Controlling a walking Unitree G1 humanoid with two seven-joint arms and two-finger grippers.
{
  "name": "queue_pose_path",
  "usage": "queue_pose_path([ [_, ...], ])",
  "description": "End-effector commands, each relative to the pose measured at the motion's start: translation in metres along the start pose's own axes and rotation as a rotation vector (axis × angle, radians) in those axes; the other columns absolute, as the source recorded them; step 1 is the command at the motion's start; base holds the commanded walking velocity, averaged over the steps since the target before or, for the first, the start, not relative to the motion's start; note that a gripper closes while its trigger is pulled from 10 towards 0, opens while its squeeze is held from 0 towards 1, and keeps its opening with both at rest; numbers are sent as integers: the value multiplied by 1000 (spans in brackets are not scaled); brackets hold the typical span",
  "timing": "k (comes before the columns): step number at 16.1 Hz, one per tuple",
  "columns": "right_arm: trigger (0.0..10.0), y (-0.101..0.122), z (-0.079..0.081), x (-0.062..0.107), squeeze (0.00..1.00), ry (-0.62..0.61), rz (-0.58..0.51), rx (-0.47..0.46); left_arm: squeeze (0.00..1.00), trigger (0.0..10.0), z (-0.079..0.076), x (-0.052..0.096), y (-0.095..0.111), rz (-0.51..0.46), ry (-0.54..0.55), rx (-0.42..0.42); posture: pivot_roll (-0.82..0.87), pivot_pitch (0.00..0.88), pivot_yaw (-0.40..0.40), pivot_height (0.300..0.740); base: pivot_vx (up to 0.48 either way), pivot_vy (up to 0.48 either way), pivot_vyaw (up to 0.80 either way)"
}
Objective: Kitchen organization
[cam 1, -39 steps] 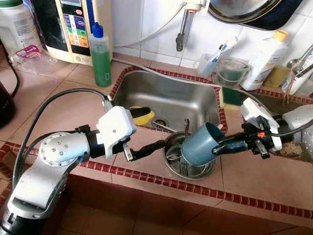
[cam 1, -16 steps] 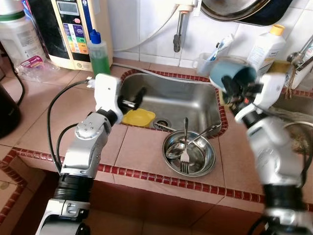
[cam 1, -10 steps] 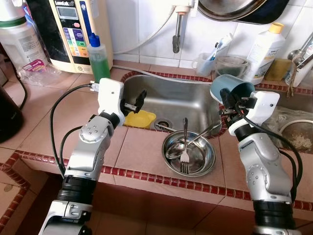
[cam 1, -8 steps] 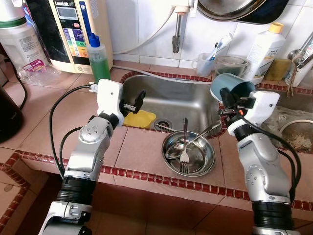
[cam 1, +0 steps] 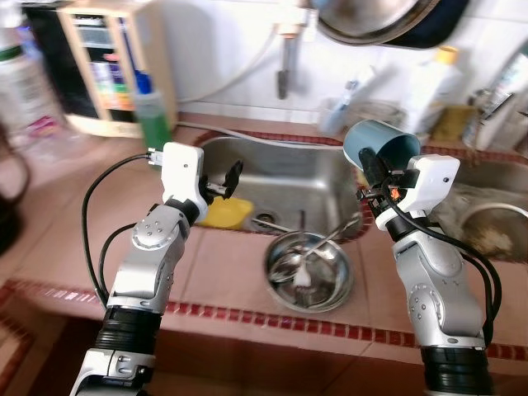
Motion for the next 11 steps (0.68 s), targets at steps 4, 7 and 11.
queue_pose_path([
  [4, 10000, 10, 4, 2, 0, 32, -26, 13, 0, 10000, 0, 2, 0, 4, 2, 9, -186, 1, 3, 740, 308, 0, 0],
  [7, 10000, 10, 3, 1, 0, 40, -21, 16, 0, 10000, 0, 2, 0, 3, 6, 13, -188, 0, -5, 740, 307, 0, 0],
  [11, 10000, 10, 0, 1, 0, 46, 3, -4, 0, 10000, -10, 2, 4, -8, -47, 13, -195, 0, -5, 740, 76, 0, 0],
])
Point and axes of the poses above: a point about 5 cm out from each wrist's last joint towards the gripper, its own x axis pointing back from the gripper into the wrist, its own y axis along the axis of the wrist's last joint, z = x × y, the point moved 4 cm from there along -x, pointing out of the wrist towards the gripper, and after that the axes turned 5 degrees about -x, right-handed, at the moved point
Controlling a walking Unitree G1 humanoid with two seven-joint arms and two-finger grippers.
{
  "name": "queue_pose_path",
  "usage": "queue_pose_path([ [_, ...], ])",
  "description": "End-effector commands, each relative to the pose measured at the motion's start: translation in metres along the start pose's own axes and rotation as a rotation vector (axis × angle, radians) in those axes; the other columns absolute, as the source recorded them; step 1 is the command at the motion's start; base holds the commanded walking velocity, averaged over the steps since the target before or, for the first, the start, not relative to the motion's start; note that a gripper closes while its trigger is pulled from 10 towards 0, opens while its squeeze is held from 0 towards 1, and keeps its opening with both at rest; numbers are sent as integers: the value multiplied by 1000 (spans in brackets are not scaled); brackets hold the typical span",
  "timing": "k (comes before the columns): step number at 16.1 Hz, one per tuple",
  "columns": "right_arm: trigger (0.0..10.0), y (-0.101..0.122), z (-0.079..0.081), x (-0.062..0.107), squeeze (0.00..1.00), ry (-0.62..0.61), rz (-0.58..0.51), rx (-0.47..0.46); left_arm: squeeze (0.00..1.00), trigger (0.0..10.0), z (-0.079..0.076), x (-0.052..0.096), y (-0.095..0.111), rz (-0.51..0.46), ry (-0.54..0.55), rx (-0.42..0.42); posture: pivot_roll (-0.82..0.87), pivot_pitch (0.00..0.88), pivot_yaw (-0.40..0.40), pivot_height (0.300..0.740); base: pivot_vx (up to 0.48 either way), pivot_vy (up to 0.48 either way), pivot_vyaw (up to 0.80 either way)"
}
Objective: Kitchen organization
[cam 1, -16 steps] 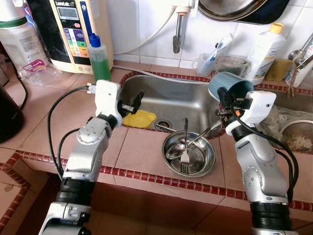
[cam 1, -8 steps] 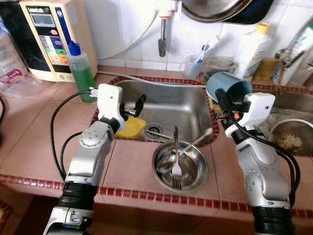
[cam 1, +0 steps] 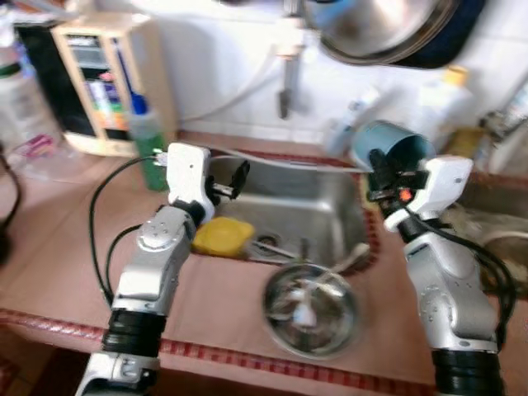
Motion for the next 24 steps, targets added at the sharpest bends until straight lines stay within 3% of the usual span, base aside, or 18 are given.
queue_pose_path([
  [1, 10000, 9, -3, -1, 0, -1, -10, 8, 0, 10000, -8, 0, 4, 0, -39, -42, -195, 0, -4, 740, 0, 0, 0],
  [3, 10000, 6, -25, -2, 0, -82, 55, 59, 0, 10000, -23, 3, 10, -15, -118, -66, -197, 9, -2, 740, 0, 0, 0],
  [5, 10000, 7, -36, -3, 0, -111, 76, 74, 0, 10000, -35, 7, 13, -21, -189, -105, -197, 24, -5, 740, 0, 0, 0],
  [9, 10000, 16, -41, -13, 0, -35, 107, 121, 0, 10000, -65, 20, 17, -16, -346, -172, -193, 68, -7, 740, 0, 0, 0],
  [12, 10000, 19, -41, -18, 0, 45, 136, 112, 0, 10000, -78, 26, 18, 9, -387, -185, -183, 97, -7, 740, 0, 0, 0],
  [16, 10000, 14, -35, -24, 0, 134, 182, 94, 0, 10000, -80, 32, 20, 30, -392, -168, -149, 151, -8, 740, 0, 0, 0],
  [20, 10000, 6, -16, -28, 0, 308, 248, 22, 0, 10000, -79, 43, 29, 43, -402, -171, -98, 217, -1, 740, 0, 0, 0],
  [24, 10000, 4, -12, -28, 0, 386, 286, -19, 0, 10000, -82, 53, 33, 61, -426, -159, -72, 246, 11, 740, 0, 0, 0],
])
Point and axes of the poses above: a point about 5 cm out from each wrist's last joint towards the gripper, its own x axis pointing back from the gripper into the wrist, its own y axis along the axis of the wrist's last joint, z = x × y, the point moved 4 cm from there along -x, pointing out of the wrist towards the gripper, and after that the axes turned 5 degrees about -x, right-handed, at the moved point
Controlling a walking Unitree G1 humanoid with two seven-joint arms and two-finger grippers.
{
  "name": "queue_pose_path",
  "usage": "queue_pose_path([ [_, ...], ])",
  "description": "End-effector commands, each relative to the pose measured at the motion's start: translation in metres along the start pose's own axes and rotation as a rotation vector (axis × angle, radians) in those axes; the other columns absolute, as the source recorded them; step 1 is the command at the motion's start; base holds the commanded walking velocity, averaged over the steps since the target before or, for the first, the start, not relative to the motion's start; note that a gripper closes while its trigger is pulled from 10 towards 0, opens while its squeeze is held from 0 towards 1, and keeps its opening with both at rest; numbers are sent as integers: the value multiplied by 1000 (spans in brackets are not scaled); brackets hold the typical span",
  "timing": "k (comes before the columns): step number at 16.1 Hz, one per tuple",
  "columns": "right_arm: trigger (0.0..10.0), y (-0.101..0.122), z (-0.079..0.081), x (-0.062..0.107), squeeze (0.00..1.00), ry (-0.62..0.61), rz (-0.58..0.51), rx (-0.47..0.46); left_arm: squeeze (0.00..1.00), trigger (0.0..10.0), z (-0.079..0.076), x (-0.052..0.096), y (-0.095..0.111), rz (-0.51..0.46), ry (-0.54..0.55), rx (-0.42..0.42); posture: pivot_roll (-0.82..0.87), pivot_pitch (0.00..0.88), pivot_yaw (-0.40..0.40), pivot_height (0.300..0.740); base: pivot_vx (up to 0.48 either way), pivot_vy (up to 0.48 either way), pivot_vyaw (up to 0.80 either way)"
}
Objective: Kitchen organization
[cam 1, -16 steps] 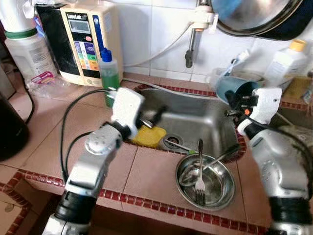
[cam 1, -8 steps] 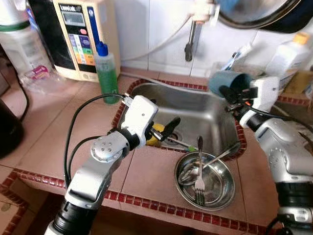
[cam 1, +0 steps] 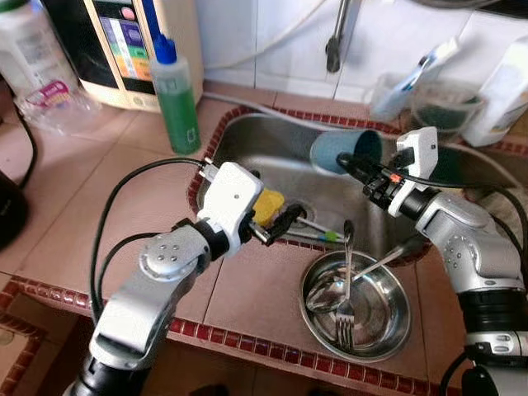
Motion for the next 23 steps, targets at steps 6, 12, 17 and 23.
queue_pose_path([
  [6, 10000, 11, -13, 4, 0, -45, -25, -59, 0, 10000, -6, 3, 5, 6, -39, 26, -75, 246, 24, 740, 0, 0, 0],
  [12, 10000, 9, -25, 13, 0, -112, -27, -167, 0, 10000, -4, 1, 8, -3, -42, 42, -88, 239, 29, 740, 0, 0, 0],
  [17, 10000, 8, -27, 13, 1000, -118, -31, -213, 0, 10000, -6, 0, 12, -23, -62, 45, -88, 233, 30, 740, 0, 0, 0],
  [23, 10000, 7, -24, 8, 1000, -98, -35, -244, 0, 10000, -15, 1, 19, -54, -115, 49, -79, 205, 26, 740, 0, 0, 0],
])
Point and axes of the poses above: a point about 5 cm out from each wrist's last joint towards the gripper, its own x axis pointing back from the gripper into the wrist, its own y axis along the axis of the wrist's last joint, z = x × y, the point moved 4 cm from there along -x, pointing out of the wrist towards the gripper, and after that the axes turned 5 degrees about -x, right-handed, at the moved point
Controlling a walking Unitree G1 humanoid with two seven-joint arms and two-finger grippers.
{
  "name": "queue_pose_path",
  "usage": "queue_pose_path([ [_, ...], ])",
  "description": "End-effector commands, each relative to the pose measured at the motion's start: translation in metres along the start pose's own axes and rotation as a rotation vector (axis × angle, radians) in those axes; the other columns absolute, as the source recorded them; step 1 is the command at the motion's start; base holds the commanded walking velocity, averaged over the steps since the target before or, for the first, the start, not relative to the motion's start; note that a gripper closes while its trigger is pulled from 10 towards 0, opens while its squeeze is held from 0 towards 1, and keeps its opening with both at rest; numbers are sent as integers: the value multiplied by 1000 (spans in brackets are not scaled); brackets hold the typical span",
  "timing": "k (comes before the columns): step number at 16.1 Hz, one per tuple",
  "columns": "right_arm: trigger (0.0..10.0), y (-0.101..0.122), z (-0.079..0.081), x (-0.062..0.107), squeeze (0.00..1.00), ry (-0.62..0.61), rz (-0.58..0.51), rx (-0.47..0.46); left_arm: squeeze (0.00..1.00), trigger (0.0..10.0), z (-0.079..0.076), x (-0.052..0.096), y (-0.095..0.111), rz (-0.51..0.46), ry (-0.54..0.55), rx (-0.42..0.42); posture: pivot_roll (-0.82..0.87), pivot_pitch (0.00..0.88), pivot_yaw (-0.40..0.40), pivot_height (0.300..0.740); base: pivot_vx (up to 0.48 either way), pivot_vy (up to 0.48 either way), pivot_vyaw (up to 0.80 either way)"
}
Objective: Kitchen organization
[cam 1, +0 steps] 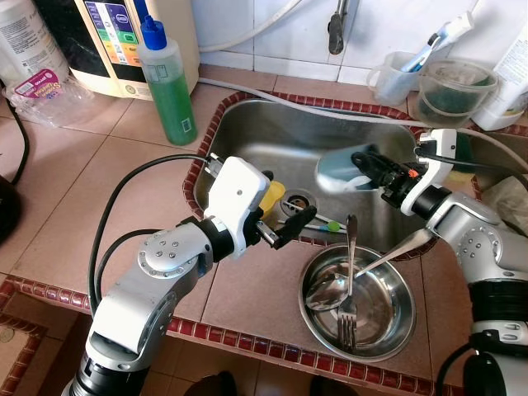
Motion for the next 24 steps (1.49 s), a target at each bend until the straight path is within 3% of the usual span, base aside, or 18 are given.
queue_pose_path([
  [1, 10000, 6, 1, -2, 1000, 4, -19, -3, 0, 10000, -4, 0, 5, -16, -20, -10, -78, 200, 26, 740, 0, 0, 0],
  [9, 10000, 13, 8, -11, 1000, -6, -83, 27, 0, 10000, 10, 0, 9, -45, 41, -25, -72, 174, -1, 740, 0, 0, 0],
  [10, 10000, 19, 11, -12, 0, -9, -134, 66, 0, 10000, 15, 0, 11, -55, 68, -18, -64, 167, -8, 740, 0, 0, 0],
  [15, 10000, 50, 37, -22, 0, 28, -290, 210, 0, 10000, 46, 8, 14, -82, 208, -15, -49, 135, -32, 740, 0, 0, 0],
  [18, 10000, 60, 44, -24, 0, 6, -356, 276, 0, 10000, 61, 4, 11, -83, 284, -10, -61, 84, -18, 740, 0, 0, 0],
  [21, 10000, 55, 51, -25, 0, -35, -396, 298, 0, 10000, 79, 5, 3, -47, 375, -72, -71, 58, -15, 740, 0, 0, 0],
  [23, 10000, 40, 57, -27, 0, -78, -415, 327, 0, 10000, 98, 10, -5, -39, 450, -71, -76, 34, 4, 740, 0, 0, 0],
  [24, 10000, 33, 57, -27, 0, -104, -419, 321, 0, 10000, 108, 13, -15, -19, 498, -16, -80, 22, 16, 740, 0, 0, 0],
])
Point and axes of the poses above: a point about 5 cm out from each wrist's last joint towards the gripper, its own x axis pointing back from the gripper into the wrist, its own y axis along the axis of the wrist's last joint, z = x × y, the point moved 4 cm from there along -x, pointing out of the wrist towards the gripper, and after that the axes turned 5 degrees about -x, right-handed, at the moved point
